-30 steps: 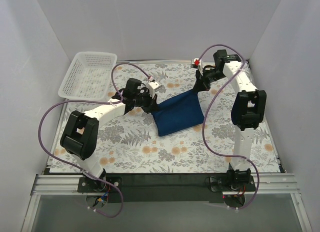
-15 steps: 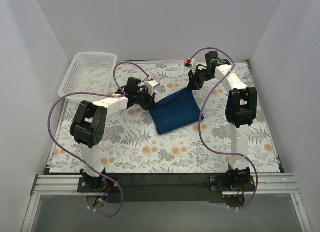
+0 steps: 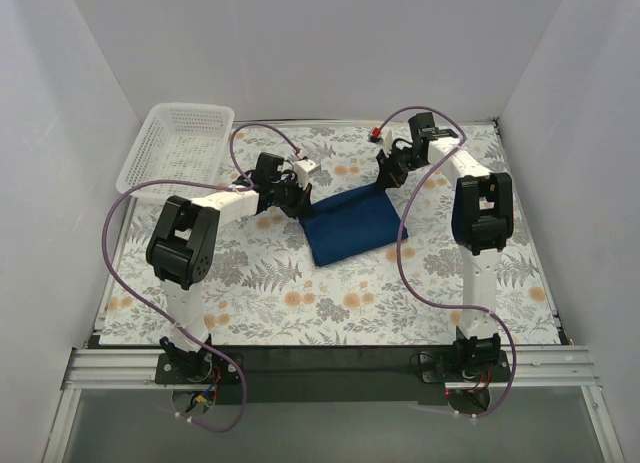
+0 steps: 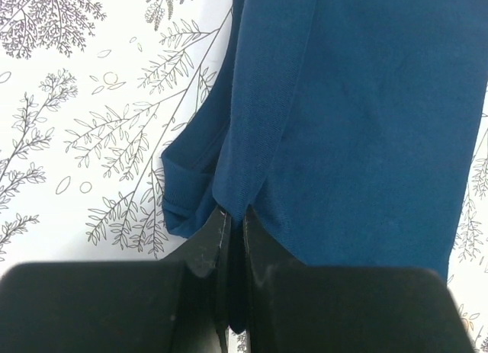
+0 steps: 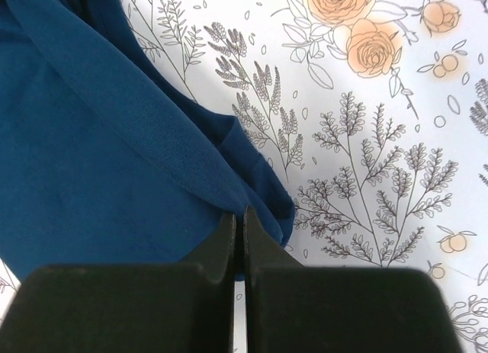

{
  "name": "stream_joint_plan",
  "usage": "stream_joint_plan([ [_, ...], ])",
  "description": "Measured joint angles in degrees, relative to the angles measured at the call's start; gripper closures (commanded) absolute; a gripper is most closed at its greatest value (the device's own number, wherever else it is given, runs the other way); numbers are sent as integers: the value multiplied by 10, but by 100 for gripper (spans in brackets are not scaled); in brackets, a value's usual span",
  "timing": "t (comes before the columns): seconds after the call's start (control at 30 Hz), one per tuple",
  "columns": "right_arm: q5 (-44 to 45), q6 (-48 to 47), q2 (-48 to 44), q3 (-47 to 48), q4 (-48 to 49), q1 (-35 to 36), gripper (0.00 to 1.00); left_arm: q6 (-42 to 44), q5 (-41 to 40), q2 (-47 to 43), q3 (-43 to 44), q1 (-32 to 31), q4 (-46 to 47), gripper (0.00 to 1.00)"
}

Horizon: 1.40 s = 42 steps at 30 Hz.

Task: Fold and stack the t-shirts
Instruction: Fold the tshirt, then neatly place the folded tshirt to the corner

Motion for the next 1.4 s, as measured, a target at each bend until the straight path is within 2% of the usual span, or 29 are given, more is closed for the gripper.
stream_joint_plan([
  [0.37,33,29,-39,-67,59,0,99,7,0,7,7,1,24,100],
  [0.43,39,39,-43,-70,70,0,99,7,-1,14,13,1,28,95],
  [0.47,43,45,-44,-70,76,0,96,6,-2,18,16,2,30,88],
  [0.5,46,52,-44,-70,82,0,91,3,-5,23,18,2,33,71],
  [0.53,51,63,-44,-70,89,0,84,2,-10,26,21,2,37,63],
  [0.57,60,74,-44,-71,97,0,81,-4,-17,30,23,2,40,59],
  [0.6,68,87,-44,-73,109,0,79,-13,-28,31,23,3,42,49],
  [0.63,80,101,-45,-77,125,0,69,-21,-42,32,23,3,47,39],
  [0.73,113,142,-57,-109,175,-2,63,-52,-84,28,22,6,84,24],
  [0.77,129,158,-65,-124,188,-2,58,-61,-100,24,22,7,98,23],
  [0.87,167,198,-99,-163,218,-4,58,-84,-139,-2,21,8,129,23],
  [1.0,175,230,-162,-210,244,-12,58,-109,-170,-65,10,8,147,24],
  [1.2,90,258,-284,-342,266,-30,49,-192,-167,-198,-59,9,142,29],
  [1.3,54,268,-297,-395,262,-30,46,-260,-147,-248,-125,8,141,30],
  [1.4,44,278,-286,-424,248,-28,44,-321,-131,-261,-183,7,137,30],
])
